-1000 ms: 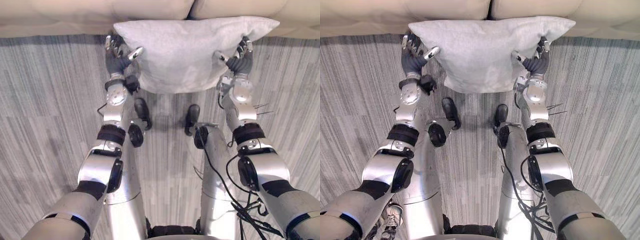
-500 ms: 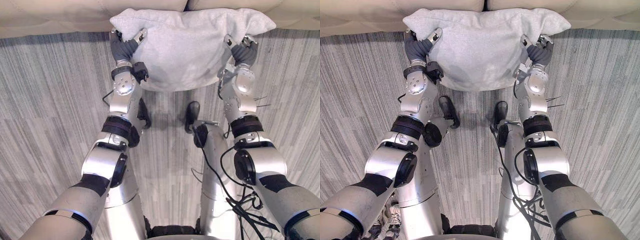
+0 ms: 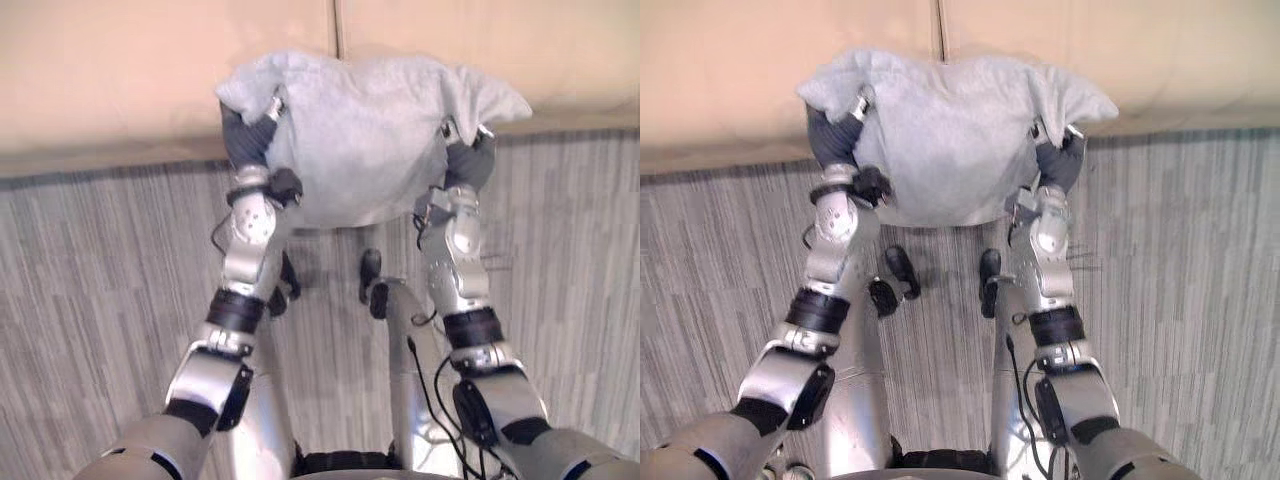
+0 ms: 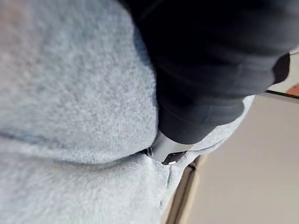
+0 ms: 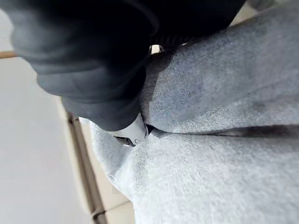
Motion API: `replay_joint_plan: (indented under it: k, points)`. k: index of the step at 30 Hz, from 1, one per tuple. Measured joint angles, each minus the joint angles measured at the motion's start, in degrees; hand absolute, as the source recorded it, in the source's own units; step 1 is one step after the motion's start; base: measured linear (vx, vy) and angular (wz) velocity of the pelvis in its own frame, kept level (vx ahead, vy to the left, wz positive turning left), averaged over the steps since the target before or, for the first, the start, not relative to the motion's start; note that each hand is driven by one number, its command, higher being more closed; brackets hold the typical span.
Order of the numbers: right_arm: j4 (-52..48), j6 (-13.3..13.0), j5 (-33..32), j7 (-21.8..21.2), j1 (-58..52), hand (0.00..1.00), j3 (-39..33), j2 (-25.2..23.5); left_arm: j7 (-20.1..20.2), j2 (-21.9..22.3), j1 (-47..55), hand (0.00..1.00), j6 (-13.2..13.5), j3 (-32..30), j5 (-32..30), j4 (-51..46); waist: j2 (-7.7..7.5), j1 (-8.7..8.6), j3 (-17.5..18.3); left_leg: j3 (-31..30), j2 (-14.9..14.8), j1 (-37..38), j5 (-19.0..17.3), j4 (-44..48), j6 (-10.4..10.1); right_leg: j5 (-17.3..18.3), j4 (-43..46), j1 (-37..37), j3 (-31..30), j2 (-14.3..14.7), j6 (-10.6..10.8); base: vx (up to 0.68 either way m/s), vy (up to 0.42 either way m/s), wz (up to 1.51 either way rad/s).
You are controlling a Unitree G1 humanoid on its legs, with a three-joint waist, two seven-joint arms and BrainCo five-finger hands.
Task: Pick up cushions and gather them together orderly.
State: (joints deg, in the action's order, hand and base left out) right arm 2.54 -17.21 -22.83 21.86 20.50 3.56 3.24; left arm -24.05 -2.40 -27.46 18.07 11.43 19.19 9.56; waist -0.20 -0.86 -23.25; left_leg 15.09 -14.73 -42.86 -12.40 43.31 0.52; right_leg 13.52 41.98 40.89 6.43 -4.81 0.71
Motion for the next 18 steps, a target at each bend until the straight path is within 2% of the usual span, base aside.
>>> replay_joint_plan:
  k: [2, 3, 7, 12, 16, 18]
  points:
    - [-3.52, -0.11, 1.01, -1.44, -5.12, 1.00, 2.04, 0.02, 0.08, 0.03, 5.43, 1.00, 0.05, 0.40, -1.75, -1.97, -0.30, 0.01, 2.00, 0.93, 1.02, 5.77, 0.00, -4.16, -0.01, -0.15, -3.92, -5.43, 0.00, -0.21, 0.38, 0.22, 0.018, 0.01]
    - [-6.29, -0.12, 1.62, -2.50, -9.45, 1.00, 3.71, 0.00, 0.12, 0.02, 10.09, 1.00, 0.14, 0.92, -2.58, -3.80, -0.32, 0.08, 4.35, 1.55, 1.53, 8.96, 0.04, -6.82, -0.10, -0.42, -7.02, -8.67, 0.01, -0.16, 0.83, 0.20, 0.030, -0.01]
    - [-7.68, -0.13, 3.32, -5.60, -17.61, 1.00, 5.88, 0.01, 0.44, -0.38, 20.28, 1.00, 0.91, 3.69, -3.72, -5.22, -0.36, -0.03, 8.99, 2.25, 3.79, 16.89, 1.04, -14.96, -1.47, -2.30, -15.76, -16.76, -0.37, -0.25, 2.08, 0.19, 0.040, -0.02]
    - [-5.08, 0.32, 3.49, -7.85, -18.82, 1.00, 7.94, 1.22, 1.68, -2.46, 27.03, 1.00, 0.85, 4.93, -4.13, -5.26, -0.35, -0.15, 10.73, 3.55, 5.75, 23.16, 2.49, -21.54, -1.48, -6.38, -25.70, -23.72, -1.82, 0.11, 3.04, 0.16, 0.052, -0.15]
    - [-5.08, 0.33, 3.63, -9.31, -18.83, 1.00, 8.95, 1.96, 2.80, -2.52, 30.32, 1.00, 0.83, 4.94, -4.13, -5.89, -0.35, -0.04, 10.75, 3.51, 6.83, 26.45, 1.18, -22.22, -1.44, -6.41, -25.22, -25.46, -3.34, -0.43, 3.47, 0.10, 0.062, -0.24]
    - [-4.53, 0.35, 5.48, -9.58, -18.81, 1.00, 9.08, 2.36, 2.84, -2.73, 31.59, 1.00, 0.30, 5.54, -4.13, -6.12, -0.43, -0.18, 10.71, 3.43, 6.72, 28.85, -2.05, -20.75, -1.22, -4.66, -17.63, -24.48, -3.65, -1.17, 6.14, 0.06, 0.090, -0.19]
